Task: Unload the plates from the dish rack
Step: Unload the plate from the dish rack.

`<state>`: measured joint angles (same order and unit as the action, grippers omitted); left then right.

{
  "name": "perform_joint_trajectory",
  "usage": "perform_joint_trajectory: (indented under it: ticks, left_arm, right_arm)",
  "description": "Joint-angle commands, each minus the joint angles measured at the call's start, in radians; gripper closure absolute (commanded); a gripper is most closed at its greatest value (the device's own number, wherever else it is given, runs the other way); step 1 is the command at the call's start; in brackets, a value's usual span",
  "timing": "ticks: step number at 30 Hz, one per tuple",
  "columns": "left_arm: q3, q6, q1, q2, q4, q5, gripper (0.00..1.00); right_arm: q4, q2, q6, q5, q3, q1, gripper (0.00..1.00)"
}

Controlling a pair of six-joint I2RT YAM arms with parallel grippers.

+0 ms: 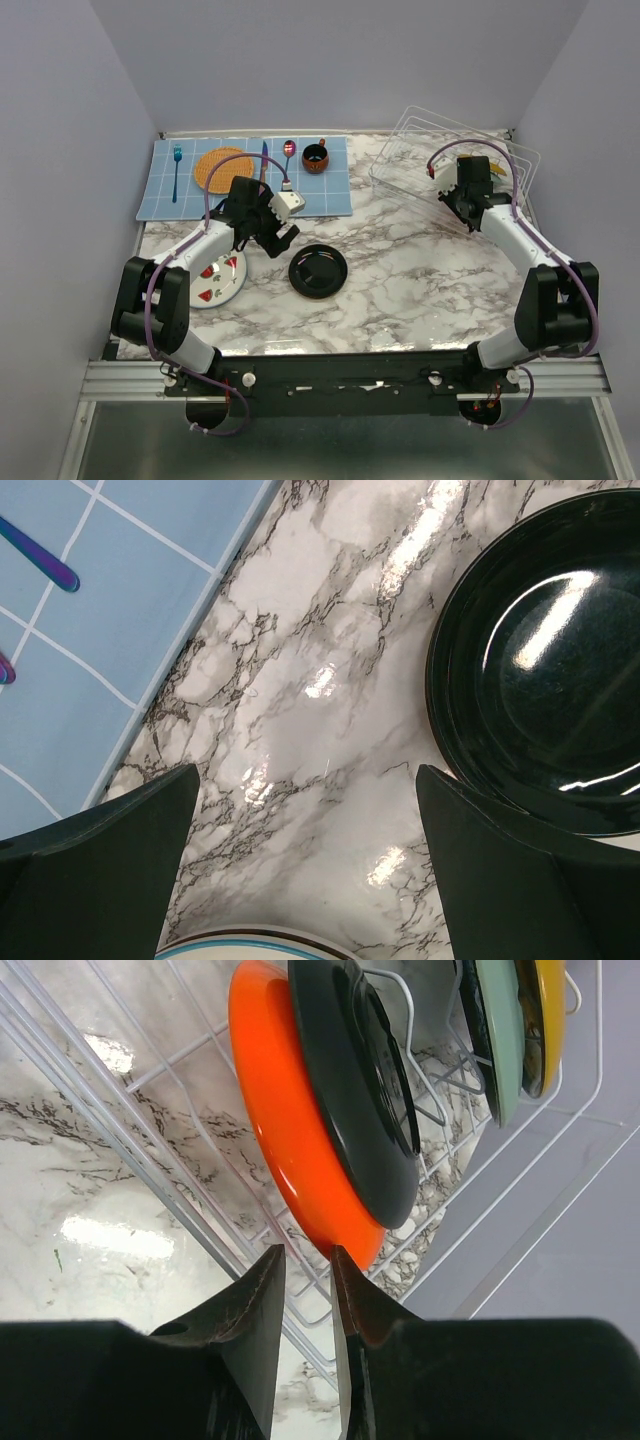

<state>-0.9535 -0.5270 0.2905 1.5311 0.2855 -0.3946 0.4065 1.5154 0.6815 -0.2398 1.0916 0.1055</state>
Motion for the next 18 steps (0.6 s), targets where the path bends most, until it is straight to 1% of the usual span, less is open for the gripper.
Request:
perform_joint_trajectory:
  ticks: [1, 8, 18]
  left_arm:
    - [0.012, -0.007, 0.007, -0.003, 0.006, 0.005, 0.01]
    - [0.01, -0.005, 0.007, -0.005, 0.006, 0.003, 0.01]
    - [0.012, -0.005, 0.007, 0.001, 0.007, 0.003, 0.01]
  right_arm:
    - [-0.058, 0.031, 0.024, -0.023, -0.001, 0.0, 0.67]
    - [-0.077, 0.011, 0.041, -0.039, -0.007, 0.0, 0.67]
    - [-0.061, -0.003, 0.038, -0.033, -0.009, 0.002, 0.68]
